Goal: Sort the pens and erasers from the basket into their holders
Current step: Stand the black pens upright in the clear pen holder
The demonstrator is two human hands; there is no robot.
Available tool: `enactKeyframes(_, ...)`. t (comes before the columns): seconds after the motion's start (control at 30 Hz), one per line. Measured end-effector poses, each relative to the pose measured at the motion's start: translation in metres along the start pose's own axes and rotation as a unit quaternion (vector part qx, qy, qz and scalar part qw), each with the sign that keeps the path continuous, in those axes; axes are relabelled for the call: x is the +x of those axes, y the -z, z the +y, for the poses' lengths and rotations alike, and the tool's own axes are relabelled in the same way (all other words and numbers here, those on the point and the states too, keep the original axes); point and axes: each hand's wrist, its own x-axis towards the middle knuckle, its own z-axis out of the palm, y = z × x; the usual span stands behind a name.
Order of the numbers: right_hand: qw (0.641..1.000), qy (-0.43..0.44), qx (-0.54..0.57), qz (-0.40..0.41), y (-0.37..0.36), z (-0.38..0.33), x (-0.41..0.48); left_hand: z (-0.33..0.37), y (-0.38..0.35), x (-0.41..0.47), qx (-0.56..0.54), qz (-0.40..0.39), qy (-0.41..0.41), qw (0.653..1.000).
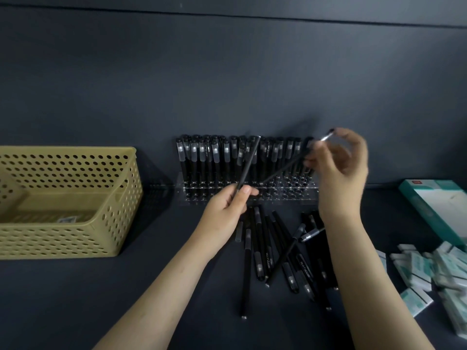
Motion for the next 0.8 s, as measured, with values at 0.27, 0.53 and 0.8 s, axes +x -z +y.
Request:
enactKeyframes(0.27, 0.979, 0.132, -0.142, 0.057, 0.009, 0.012, -0.004, 0.002, 0.001, 0.004, -0.045, 0.046, 0.017, 0.998)
enactKeyframes(0.53, 0.955, 0.192, -0.226, -0.014, 0.001, 0.022, -0.007, 0.005, 0.005, 0.011, -0.112, 0.074, 0.039, 0.990)
enactKeyframes(0.8, 0.926, 0.193, -0.312, -0.090, 0.003, 0.033, -0.002, 0.004, 0.016, 0.006, -0.099, 0.119, -0.027, 0.988)
